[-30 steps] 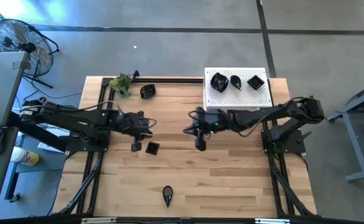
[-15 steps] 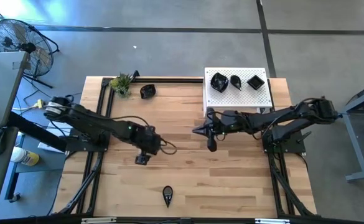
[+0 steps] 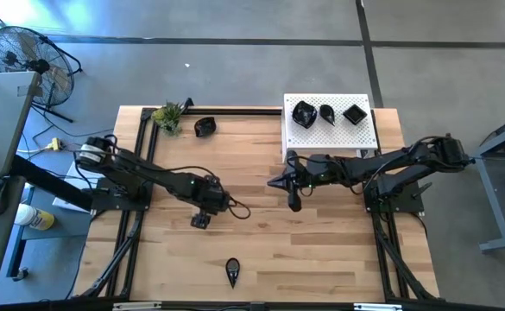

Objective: Pick & Place Mini shaped plates
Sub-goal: Stack the black square plate on top of the black square plates on the shelf

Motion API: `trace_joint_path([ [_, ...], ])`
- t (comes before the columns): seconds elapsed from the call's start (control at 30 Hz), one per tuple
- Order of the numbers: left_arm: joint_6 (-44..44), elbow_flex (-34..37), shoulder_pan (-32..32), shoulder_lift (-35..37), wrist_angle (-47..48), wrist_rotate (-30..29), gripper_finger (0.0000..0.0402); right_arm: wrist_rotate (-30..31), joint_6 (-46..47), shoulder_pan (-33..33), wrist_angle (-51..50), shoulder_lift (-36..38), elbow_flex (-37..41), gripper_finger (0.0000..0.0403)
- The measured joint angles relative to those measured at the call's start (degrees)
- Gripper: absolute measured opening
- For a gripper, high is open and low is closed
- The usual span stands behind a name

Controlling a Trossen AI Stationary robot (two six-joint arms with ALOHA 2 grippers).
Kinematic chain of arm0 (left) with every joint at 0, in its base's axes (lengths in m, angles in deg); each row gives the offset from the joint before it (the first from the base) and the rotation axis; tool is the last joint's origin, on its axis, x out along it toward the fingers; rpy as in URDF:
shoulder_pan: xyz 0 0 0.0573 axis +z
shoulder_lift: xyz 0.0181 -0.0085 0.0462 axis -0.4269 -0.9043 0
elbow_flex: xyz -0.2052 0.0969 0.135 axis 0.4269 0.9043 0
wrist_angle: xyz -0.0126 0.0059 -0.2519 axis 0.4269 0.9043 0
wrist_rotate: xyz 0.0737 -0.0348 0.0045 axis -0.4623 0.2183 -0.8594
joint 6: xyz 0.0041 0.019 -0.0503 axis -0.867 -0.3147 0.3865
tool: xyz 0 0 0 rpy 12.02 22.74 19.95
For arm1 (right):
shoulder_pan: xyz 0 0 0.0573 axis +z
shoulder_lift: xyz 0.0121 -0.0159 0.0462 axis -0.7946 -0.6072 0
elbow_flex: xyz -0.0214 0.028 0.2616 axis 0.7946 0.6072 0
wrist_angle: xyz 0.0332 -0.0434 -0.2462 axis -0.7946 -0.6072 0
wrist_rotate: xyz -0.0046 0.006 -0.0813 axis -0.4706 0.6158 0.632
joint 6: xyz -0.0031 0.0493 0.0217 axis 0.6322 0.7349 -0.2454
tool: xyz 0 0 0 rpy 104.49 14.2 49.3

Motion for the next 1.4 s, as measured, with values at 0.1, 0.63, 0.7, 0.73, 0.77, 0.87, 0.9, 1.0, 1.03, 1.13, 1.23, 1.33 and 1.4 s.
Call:
trace_joint_path([
  [0.1, -0.50, 0.02, 0.00, -1.07, -0.83, -0.25, 0.0373, 0.00, -0.02, 0.00, 0.02, 0.00, 0.00, 0.0001],
  [0.63, -1.61, -0.20, -0.02, -4.23, -0.98, 0.83, 0.0245, -0.02, -0.02, 0.00, 0.19, -0.04, 0.00, 0.0001],
  [0.7, -1.59, -0.34, -0.02, -4.23, -0.52, 0.78, 0.0234, -0.02, -0.02, 0.00, 0.37, -0.07, 0.00, 0.0003],
  [0.73, -1.61, -0.71, -0.02, -4.31, 0.12, 0.68, 0.0230, -0.02, -0.02, 0.00, 0.35, -0.07, 0.00, 0.0002],
  [0.77, -1.60, -1.14, -0.02, -4.40, 0.95, 0.59, 0.0227, -0.02, -0.02, 0.00, 0.35, -0.07, 0.00, 0.0001],
  [0.87, -1.76, -2.11, 0.02, -4.53, 3.18, -0.09, 0.0224, -0.02, -0.02, 0.00, 0.35, -0.07, -0.02, 0.0001],
  [0.9, -1.90, -2.42, 0.02, -4.60, 3.45, -0.19, 0.0224, -0.02, -0.02, 0.00, 0.35, -0.07, -0.02, 0.0002],
  [1.0, -2.18, -3.44, 0.04, -4.63, 4.57, -0.27, 0.0223, -0.02, -0.02, 0.00, 0.35, -0.07, -0.02, 0.0004],
  [1.03, -2.18, -3.77, 0.02, -4.63, 5.01, -0.21, 0.0223, -0.04, -0.02, 0.00, 0.33, -0.07, -0.02, 0.0004],
  [1.13, -2.10, -4.52, 0.02, -4.41, 6.29, 0.08, 0.0223, -0.04, -0.02, 0.00, 0.33, -0.07, -0.02, 0.0003],
  [1.23, -2.05, -5.26, 0.02, -4.39, 7.07, 0.32, 0.0222, -0.03, -0.14, 0.00, 0.30, -0.07, -0.02, 0.0001],
  [1.33, -2.20, -6.21, 0.02, -4.39, 7.19, 1.45, 0.0222, 1.44, -1.39, 0.59, 0.28, -0.09, -0.02, 0.0006],
  [1.4, -2.62, -6.85, 0.02, -4.37, 7.53, 2.37, 0.0222, 3.48, -3.47, 1.71, 0.03, -0.09, -0.02, 0.0016],
])
